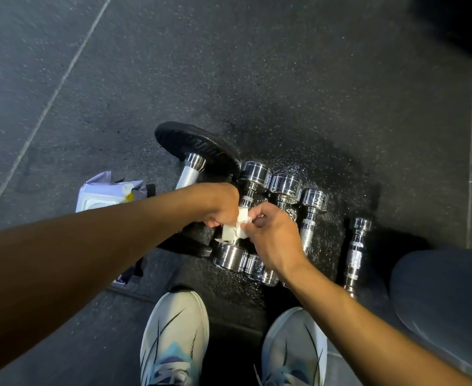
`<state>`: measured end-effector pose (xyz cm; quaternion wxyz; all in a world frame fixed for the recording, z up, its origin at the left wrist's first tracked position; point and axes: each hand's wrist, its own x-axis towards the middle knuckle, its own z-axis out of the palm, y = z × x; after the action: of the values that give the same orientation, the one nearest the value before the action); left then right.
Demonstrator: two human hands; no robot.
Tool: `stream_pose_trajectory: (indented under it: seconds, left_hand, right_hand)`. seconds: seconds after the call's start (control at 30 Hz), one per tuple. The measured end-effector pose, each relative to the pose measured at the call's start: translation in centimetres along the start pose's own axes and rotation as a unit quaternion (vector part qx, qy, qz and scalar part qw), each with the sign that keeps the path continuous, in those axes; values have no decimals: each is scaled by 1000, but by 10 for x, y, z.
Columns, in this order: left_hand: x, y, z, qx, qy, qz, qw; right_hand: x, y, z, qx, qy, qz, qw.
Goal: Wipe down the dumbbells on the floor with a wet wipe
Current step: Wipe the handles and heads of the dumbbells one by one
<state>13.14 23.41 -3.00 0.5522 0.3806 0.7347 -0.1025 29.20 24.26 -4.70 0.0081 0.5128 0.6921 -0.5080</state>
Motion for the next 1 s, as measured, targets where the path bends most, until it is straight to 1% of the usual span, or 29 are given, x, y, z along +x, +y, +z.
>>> stream_pose_trajectory:
  seconds: [0.07, 0.17, 0.23, 0.3, 0.37, 0.4, 0.47, 0.57, 0.6, 0.67, 0.77, 0.83, 0.9, 1.0]
  left_hand:
    - [5, -1, 0, -67, 6, -12, 998]
    - [1, -2, -3, -182, 25, -1, 983]
    - [-5, -5, -7, -242, 39, 10, 970]
    - [-12, -5, -7, -292, 54, 26, 955]
    - [-14, -5, -4, -323, 64, 32, 944]
    - [-16, -5, -3, -324, 66, 29, 943]
    - [-17, -6, -1, -295, 60, 24, 953]
    - [-18, -7, -1, -250, 39, 16, 967]
    - [-18, -8, -2, -249, 33, 13, 968]
    - [-16, -8, -4, -274, 33, 14, 961]
    - [-10, -5, -4, -368, 89, 38, 925]
    - [-10, -3, -2, -401, 101, 40, 910]
    - [-12, -5, 3, -387, 84, 34, 918]
    - [-16, -6, 6, -344, 43, 19, 938]
  right_hand:
    - [3, 0, 1, 4, 26, -41, 999]
    - [9, 1, 1, -83, 93, -150, 981]
    - [11, -1, 0, -143, 121, -200, 962]
    - [16, -1, -3, -156, 136, -221, 953]
    - [20, 3, -3, -147, 143, -227, 952]
    - [21, 6, -1, -140, 140, -227, 953]
    - [15, 12, 2, -137, 117, -218, 959]
    - [-3, 14, 4, -122, 42, -145, 981]
    - [-6, 13, 5, -110, 31, -130, 985]
    - [-5, 10, 7, -91, 47, -135, 986]
    - [12, 4, 8, -93, 99, -180, 974]
    - [23, 0, 6, -84, 110, -177, 974]
    - [23, -2, 5, -51, 93, -155, 982]
    - [12, 0, 7, -14, 32, -63, 997]
